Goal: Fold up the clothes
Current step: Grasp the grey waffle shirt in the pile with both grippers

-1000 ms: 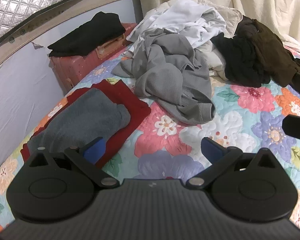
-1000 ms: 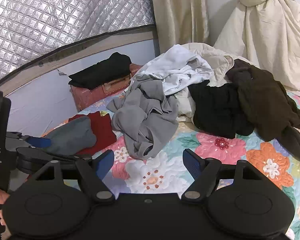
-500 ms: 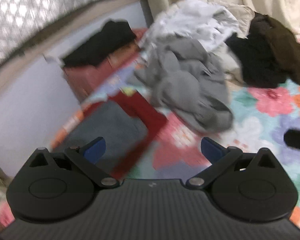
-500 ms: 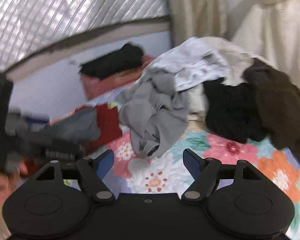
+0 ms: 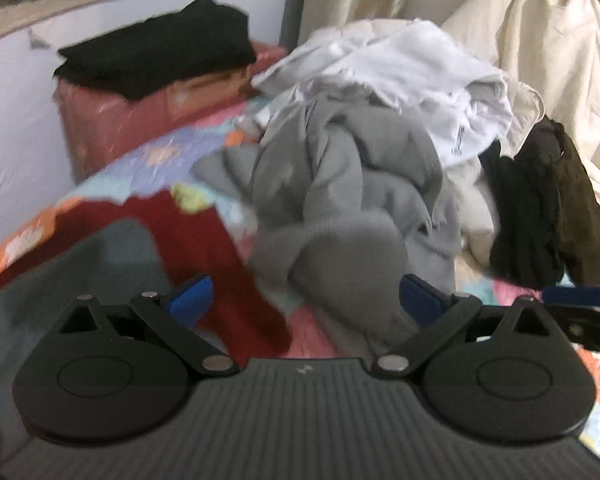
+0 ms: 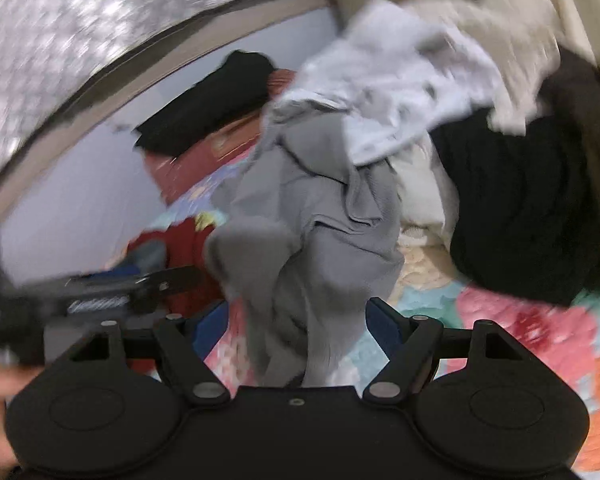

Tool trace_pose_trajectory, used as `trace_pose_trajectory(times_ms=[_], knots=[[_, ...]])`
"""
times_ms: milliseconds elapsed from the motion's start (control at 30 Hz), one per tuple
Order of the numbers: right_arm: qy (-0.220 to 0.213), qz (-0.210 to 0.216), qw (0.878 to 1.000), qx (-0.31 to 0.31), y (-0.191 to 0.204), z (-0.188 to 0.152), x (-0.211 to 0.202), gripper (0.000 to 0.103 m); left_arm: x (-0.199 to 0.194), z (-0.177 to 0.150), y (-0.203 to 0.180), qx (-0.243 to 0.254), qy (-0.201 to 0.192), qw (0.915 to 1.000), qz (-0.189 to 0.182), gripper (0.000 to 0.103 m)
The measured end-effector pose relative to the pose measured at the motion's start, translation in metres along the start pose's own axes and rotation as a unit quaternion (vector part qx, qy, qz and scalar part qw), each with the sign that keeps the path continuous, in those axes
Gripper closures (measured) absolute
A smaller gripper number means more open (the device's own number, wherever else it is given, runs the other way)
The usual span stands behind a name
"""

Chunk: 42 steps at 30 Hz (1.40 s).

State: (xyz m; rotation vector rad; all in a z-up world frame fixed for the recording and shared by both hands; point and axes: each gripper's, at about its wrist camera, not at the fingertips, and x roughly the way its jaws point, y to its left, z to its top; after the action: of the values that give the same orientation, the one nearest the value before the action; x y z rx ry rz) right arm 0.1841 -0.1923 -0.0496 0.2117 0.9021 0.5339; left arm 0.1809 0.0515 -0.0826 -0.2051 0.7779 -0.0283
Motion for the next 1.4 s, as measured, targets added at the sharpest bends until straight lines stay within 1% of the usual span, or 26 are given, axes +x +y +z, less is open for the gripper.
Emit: trace_pose_trajectory(times_ms=[67, 167, 233, 300, 333, 400, 433, 467, 500, 533, 600, 667, 733, 767, 800, 833, 867, 900, 1000, 1033, 1100, 1167, 1200, 1267, 1333, 1400], knots=[[0.002, 0.013, 0.998, 0.057, -0.019, 0.002, 0.022, 0.023, 0.013, 0.008, 0.002, 0.003, -0.007, 0.9998, -0.017, 0.002], [0.007, 0.026, 0.992, 0.127, -0.046, 0.000, 0.049, 0.023, 0.032, 0.020, 0.008, -0.012, -0.007, 0.9992, -0.039, 0.003], [0.013, 0.023, 0.991, 0.132, -0.054, 0.000, 0.061, 0.023, 0.042, 0.028, 0.014, -0.033, 0.000, 0.9986, -0.041, 0.003], [0.020, 0.019, 0.990, 0.137, -0.062, 0.000, 0.074, 0.023, 0.044, 0.034, 0.018, -0.041, -0.006, 0.9978, -0.053, 0.001], [0.022, 0.017, 0.990, 0.137, -0.065, 0.000, 0.077, 0.023, 0.046, 0.036, 0.017, -0.031, -0.010, 0.9982, -0.050, 0.001], [0.032, 0.034, 0.990, 0.137, -0.069, 0.003, 0.083, 0.023, 0.054, 0.039, 0.013, 0.000, -0.010, 0.9996, -0.027, 0.001], [0.026, 0.038, 0.989, 0.143, -0.071, 0.006, 0.086, 0.023, 0.060, 0.039, 0.011, 0.013, -0.008, 0.9998, -0.011, 0.001], [0.020, 0.042, 0.988, 0.149, -0.074, 0.008, 0.089, 0.023, 0.068, 0.039, 0.010, 0.016, -0.002, 0.9999, 0.001, 0.001], [0.015, 0.046, 0.987, 0.156, -0.076, 0.010, 0.092, 0.023, 0.076, 0.038, 0.011, 0.007, 0.004, 1.0000, -0.002, 0.001], [0.020, 0.040, 0.987, 0.156, -0.076, 0.010, 0.101, 0.023, 0.080, 0.035, 0.014, -0.012, 0.008, 0.9997, -0.017, 0.001], [0.032, 0.028, 0.987, 0.156, -0.077, 0.010, 0.117, 0.022, 0.086, 0.025, 0.017, -0.051, 0.009, 0.9964, -0.067, 0.001], [0.011, 0.028, 0.991, 0.131, -0.069, 0.005, 0.121, 0.021, 0.093, 0.017, 0.019, -0.075, 0.009, 0.9931, -0.090, 0.001], [-0.013, 0.026, 0.994, 0.109, -0.063, 0.004, 0.124, 0.028, 0.105, 0.014, 0.024, -0.093, 0.020, 0.9918, -0.085, 0.002], [-0.021, 0.021, 0.995, 0.100, -0.061, 0.004, 0.126, 0.049, 0.111, 0.013, 0.027, -0.104, 0.024, 0.9905, -0.087, 0.002], [-0.027, -0.002, 0.997, 0.078, -0.055, 0.007, 0.129, 0.059, 0.116, 0.012, 0.032, -0.118, 0.029, 0.9878, -0.097, 0.003], [-0.026, -0.010, 0.998, 0.062, -0.051, 0.010, 0.134, 0.061, 0.120, 0.010, 0.037, -0.134, 0.033, 0.9842, -0.111, 0.008], [-0.028, -0.012, 0.998, 0.047, -0.047, 0.012, 0.137, 0.071, 0.123, 0.009, 0.040, -0.140, 0.036, 0.9820, -0.121, 0.018], [-0.030, -0.011, 0.999, 0.034, -0.042, 0.014, 0.138, 0.078, 0.125, 0.008, 0.042, -0.141, 0.039, 0.9812, -0.126, 0.022], [-0.037, -0.008, 0.999, 0.001, -0.029, 0.019, 0.138, 0.084, 0.125, 0.006, 0.038, -0.141, 0.042, 0.9801, -0.133, 0.043], [-0.039, 0.000, 0.999, 0.004, -0.029, 0.021, 0.136, 0.085, 0.123, 0.006, 0.036, -0.147, 0.039, 0.9774, -0.147, 0.056], [-0.043, 0.027, 0.998, 0.021, -0.030, 0.020, 0.129, 0.087, 0.119, 0.004, 0.030, -0.154, 0.027, 0.9700, -0.187, 0.058], [-0.046, 0.057, 0.996, 0.052, -0.030, 0.015, 0.114, 0.088, 0.111, 0.002, 0.017, -0.143, 0.019, 0.9670, -0.210, 0.058], [-0.050, 0.063, 0.995, 0.056, -0.027, 0.012, 0.105, 0.089, 0.107, 0.002, 0.010, -0.139, 0.018, 0.9656, -0.219, 0.058], [-0.057, 0.075, 0.994, 0.063, -0.022, 0.007, 0.088, 0.089, 0.096, 0.003, 0.002, -0.136, 0.021, 0.9612, -0.239, 0.059], [-0.066, 0.087, 0.990, 0.092, -0.028, 0.000, 0.072, 0.089, 0.085, 0.003, -0.001, -0.138, 0.028, 0.9524, -0.270, 0.059], [-0.069, 0.104, 0.986, 0.113, -0.035, -0.009, 0.052, 0.089, 0.067, -0.004, -0.009, -0.131, 0.034, 0.9468, -0.292, 0.059]])
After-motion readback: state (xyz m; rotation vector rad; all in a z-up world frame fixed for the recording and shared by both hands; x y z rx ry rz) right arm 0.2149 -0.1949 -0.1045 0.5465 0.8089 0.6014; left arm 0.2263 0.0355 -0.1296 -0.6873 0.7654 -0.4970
